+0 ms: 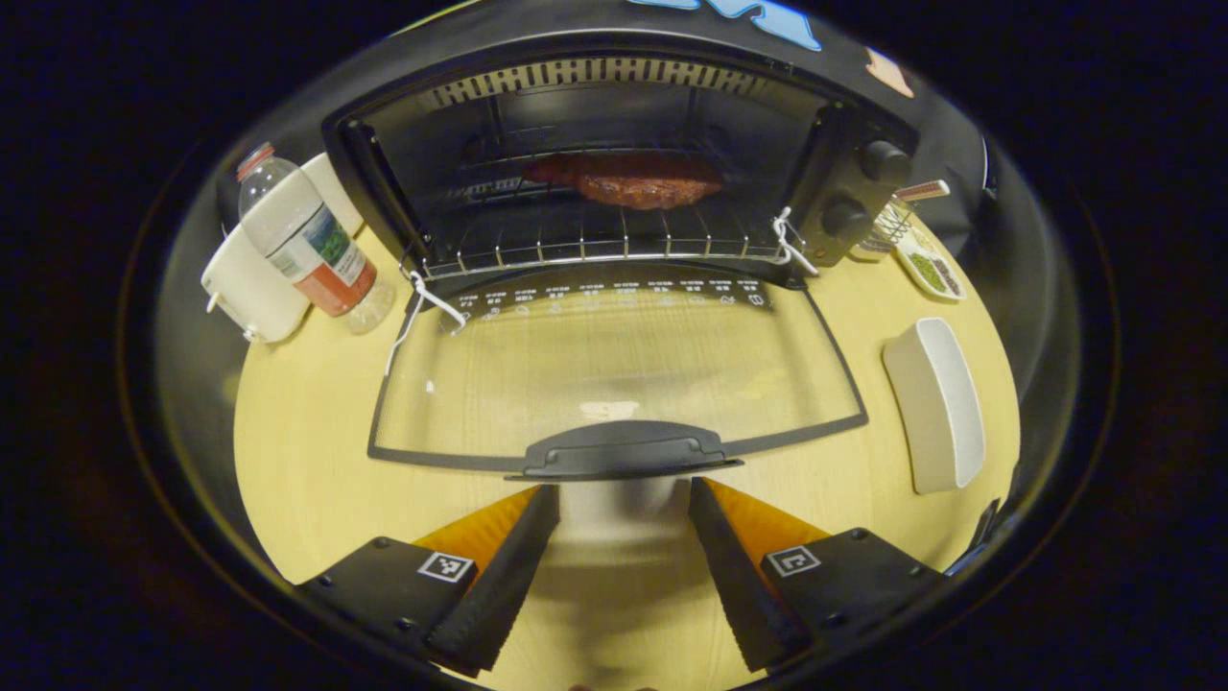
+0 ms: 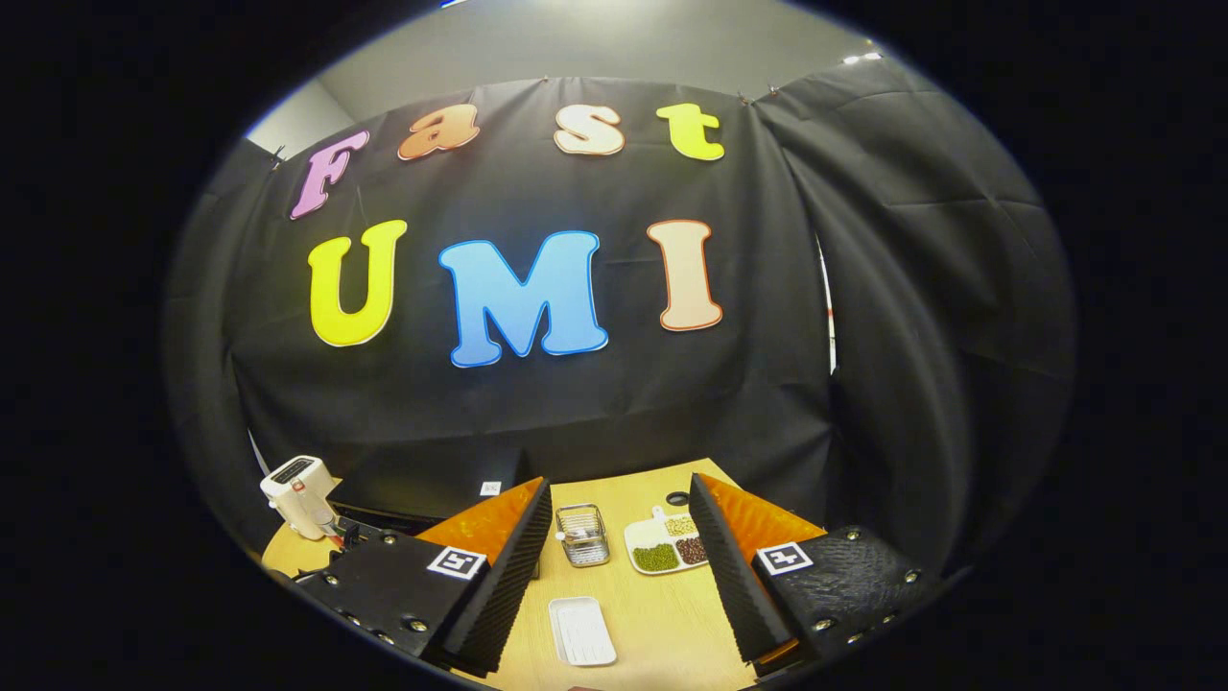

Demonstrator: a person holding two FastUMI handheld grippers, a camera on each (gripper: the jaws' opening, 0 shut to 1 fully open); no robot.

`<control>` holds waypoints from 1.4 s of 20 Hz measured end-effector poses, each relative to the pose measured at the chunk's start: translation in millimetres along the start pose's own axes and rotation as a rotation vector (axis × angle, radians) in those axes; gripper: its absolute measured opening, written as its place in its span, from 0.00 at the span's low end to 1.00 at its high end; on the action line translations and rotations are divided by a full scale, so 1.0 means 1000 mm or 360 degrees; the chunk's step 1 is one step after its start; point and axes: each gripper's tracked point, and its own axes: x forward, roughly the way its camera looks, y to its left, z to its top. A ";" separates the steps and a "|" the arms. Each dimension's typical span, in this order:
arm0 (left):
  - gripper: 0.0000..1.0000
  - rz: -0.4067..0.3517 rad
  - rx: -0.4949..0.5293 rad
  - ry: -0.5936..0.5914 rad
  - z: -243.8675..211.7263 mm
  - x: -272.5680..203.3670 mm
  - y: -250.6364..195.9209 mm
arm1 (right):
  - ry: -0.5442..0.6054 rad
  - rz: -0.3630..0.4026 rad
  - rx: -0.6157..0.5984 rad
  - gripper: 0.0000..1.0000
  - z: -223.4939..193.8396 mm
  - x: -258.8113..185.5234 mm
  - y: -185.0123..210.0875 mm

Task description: Open the electric oven with the left hand, put the food in, and close the electric oven.

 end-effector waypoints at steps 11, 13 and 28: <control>0.95 -0.0019 -0.0048 -0.0093 0.009 -0.030 -0.001 | 0.0000 0.0054 0.0018 0.83 -0.002 -0.002 0.008; 0.95 -0.0024 -0.0056 -0.0155 0.014 -0.043 -0.002 | -0.0007 0.0073 0.0028 0.87 0.000 -0.001 0.012; 0.99 0.0022 0.0033 -0.0382 0.059 -0.091 0.005 | 0.0026 0.0081 0.0076 0.87 -0.010 0.012 -0.003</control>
